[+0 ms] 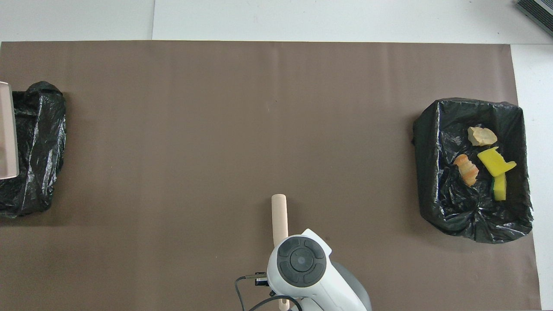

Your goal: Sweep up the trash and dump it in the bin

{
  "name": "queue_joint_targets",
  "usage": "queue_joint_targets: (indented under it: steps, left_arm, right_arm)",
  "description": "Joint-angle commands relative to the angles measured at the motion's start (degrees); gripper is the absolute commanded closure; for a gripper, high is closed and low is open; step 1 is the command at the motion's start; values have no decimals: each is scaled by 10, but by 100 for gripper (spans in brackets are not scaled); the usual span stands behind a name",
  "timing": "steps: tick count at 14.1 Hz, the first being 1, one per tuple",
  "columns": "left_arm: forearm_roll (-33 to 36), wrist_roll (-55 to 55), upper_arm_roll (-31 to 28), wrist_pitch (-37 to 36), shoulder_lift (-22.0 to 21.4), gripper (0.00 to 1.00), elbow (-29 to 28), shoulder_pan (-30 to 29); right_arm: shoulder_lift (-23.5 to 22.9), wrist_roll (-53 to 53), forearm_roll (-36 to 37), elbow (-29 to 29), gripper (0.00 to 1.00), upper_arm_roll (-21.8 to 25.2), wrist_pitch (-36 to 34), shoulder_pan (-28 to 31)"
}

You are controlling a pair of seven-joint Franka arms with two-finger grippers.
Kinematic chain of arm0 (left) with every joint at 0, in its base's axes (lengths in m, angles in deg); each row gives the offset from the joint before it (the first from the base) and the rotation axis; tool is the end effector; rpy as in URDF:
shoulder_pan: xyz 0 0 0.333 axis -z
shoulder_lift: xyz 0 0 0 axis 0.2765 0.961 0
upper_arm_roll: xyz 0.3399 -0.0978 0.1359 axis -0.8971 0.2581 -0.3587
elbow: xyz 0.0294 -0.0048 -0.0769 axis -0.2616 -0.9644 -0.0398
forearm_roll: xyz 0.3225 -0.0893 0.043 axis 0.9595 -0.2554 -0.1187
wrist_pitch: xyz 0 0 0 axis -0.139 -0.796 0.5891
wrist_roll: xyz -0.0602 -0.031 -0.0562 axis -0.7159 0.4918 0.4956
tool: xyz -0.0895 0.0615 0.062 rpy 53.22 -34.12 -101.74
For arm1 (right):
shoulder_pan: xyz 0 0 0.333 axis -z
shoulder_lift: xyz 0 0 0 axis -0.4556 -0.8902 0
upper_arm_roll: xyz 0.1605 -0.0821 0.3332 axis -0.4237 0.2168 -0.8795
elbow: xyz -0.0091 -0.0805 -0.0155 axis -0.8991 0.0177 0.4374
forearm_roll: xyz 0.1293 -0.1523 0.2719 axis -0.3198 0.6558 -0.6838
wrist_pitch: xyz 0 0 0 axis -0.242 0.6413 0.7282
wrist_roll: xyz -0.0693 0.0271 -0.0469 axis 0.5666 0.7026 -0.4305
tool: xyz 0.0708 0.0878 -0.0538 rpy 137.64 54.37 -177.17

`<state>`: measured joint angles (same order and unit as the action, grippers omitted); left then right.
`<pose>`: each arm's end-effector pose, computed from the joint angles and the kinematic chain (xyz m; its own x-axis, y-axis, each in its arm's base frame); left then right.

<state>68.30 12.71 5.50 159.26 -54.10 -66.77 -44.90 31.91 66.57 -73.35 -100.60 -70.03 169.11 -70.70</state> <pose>0.5663 0.3002 0.5648 0.0608 -0.8666 -0.4952 -0.9813 0.0390 -0.1887 0.2822 0.3340 0.4555 0.9514 0.0059 -0.3080 -0.0089 -0.9989 -0.0464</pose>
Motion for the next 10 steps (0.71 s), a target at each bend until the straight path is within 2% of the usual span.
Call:
queue_joint_targets:
  steps: [1,4,6,8,9,10]
  left_arm:
    - [115,3,3,31,16,100,25,0]
    - [234,2,-2,60,9,100,15,-2]
    - [255,1,-11,59,6,100,9,-2]
    - [308,-1,-16,65,-7,100,-12,-1]
    - [325,-13,-16,63,-12,100,-19,2]
    - [338,-35,-16,58,-16,100,-25,4]
  right_arm:
    - [-11,23,11,-30,100,1,64,-22]
    - [-27,40,11,-30,100,0,79,-25]
    - [-33,39,11,-30,100,0,79,-25]
    - [-35,23,12,-25,51,0,75,-24]
    - [-36,12,14,-22,11,0,71,-25]
    - [-36,11,26,-17,0,0,69,-25]
